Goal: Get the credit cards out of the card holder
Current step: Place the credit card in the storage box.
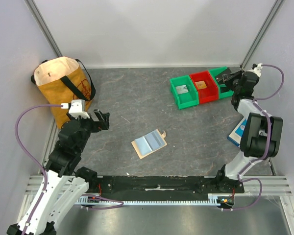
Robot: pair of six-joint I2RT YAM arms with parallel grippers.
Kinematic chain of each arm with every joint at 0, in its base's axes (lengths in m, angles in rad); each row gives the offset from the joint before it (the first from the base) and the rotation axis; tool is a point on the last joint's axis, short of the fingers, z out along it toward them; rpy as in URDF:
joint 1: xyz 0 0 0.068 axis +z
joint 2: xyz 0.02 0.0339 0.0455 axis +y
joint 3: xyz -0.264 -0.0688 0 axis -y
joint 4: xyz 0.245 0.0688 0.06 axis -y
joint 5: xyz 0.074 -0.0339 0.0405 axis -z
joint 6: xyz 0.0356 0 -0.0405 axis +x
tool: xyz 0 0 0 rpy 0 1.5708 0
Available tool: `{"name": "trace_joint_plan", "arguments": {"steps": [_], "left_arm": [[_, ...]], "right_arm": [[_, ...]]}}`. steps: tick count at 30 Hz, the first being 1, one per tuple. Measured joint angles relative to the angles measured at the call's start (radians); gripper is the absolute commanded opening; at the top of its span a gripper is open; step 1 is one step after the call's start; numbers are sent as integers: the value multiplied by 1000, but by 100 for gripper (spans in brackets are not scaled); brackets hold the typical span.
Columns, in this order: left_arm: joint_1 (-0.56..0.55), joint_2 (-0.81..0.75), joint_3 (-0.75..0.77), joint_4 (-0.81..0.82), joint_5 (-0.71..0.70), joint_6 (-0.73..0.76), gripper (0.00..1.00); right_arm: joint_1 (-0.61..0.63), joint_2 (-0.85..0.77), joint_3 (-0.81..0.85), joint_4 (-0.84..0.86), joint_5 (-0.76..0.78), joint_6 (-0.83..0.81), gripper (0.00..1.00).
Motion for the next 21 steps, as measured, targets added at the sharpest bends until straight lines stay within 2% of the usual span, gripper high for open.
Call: {"name": "trace_joint_plan", "arguments": {"steps": [9,21], "left_arm": [[11,13,0,1,3,6,97],[29,35,0,3,8,11,96]], "right_arm": [[-23,295,229,-4,56,-34,0],[-49,477,372,-6,21,-51,3]]}}
